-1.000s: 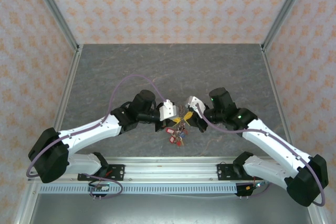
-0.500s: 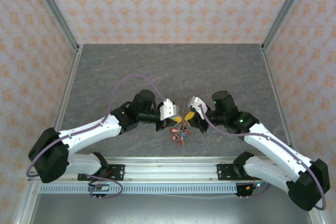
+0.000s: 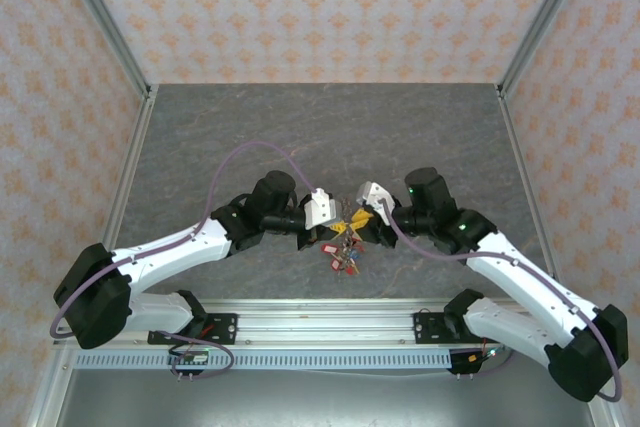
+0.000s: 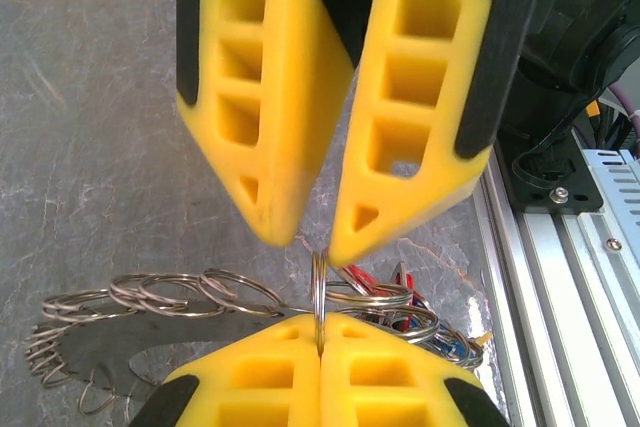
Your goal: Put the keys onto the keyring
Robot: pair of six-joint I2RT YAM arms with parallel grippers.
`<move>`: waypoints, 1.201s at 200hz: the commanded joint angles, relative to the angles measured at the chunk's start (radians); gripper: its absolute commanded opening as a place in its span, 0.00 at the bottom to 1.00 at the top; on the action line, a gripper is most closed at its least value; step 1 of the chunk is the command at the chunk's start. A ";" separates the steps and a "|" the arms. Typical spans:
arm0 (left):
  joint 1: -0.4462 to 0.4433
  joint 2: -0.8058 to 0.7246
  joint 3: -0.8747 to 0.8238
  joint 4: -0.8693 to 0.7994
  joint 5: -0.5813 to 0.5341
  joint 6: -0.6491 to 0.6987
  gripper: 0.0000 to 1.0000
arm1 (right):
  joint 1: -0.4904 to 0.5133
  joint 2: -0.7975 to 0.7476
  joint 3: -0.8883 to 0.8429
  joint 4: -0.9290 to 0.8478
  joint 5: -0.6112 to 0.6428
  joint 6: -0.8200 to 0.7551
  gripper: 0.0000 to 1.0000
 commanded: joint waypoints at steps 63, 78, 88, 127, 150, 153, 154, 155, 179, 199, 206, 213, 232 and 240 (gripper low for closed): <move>0.002 -0.015 0.038 0.016 0.024 0.024 0.00 | -0.002 0.048 0.066 -0.001 -0.062 -0.056 0.05; 0.002 -0.009 0.053 -0.030 0.011 0.051 0.06 | -0.001 0.051 0.090 -0.037 -0.051 -0.059 0.02; 0.002 -0.007 0.061 -0.061 0.001 0.072 0.10 | 0.001 0.058 0.114 -0.078 -0.045 -0.066 0.01; -0.002 0.012 0.102 -0.148 -0.038 0.128 0.12 | 0.039 0.108 0.210 -0.213 0.019 -0.096 0.01; -0.008 0.024 0.119 -0.169 -0.047 0.139 0.12 | 0.074 0.147 0.270 -0.286 0.085 -0.103 0.01; -0.009 0.026 0.121 -0.170 -0.048 0.139 0.12 | 0.077 0.153 0.277 -0.295 0.092 -0.102 0.01; -0.009 0.025 0.122 -0.170 -0.049 0.139 0.12 | 0.079 0.154 0.279 -0.297 0.095 -0.102 0.01; -0.010 0.026 0.123 -0.170 -0.049 0.140 0.12 | 0.080 0.155 0.281 -0.299 0.096 -0.102 0.01; -0.012 0.028 0.123 -0.170 -0.052 0.138 0.11 | 0.104 0.176 0.317 -0.323 0.142 -0.091 0.02; -0.012 0.020 0.113 -0.156 -0.055 0.127 0.00 | 0.105 0.168 0.311 -0.312 0.149 -0.086 0.05; -0.012 0.015 0.106 -0.142 -0.057 0.119 0.00 | 0.104 0.157 0.301 -0.299 0.146 -0.082 0.06; -0.012 0.008 0.096 -0.120 -0.059 0.106 0.00 | 0.104 0.142 0.284 -0.278 0.144 -0.075 0.07; -0.010 -0.011 0.061 -0.051 -0.056 0.067 0.00 | 0.100 0.092 0.226 -0.218 0.146 -0.051 0.13; -0.009 -0.019 0.051 -0.026 -0.050 0.051 0.00 | 0.091 0.075 0.200 -0.199 0.139 -0.038 0.16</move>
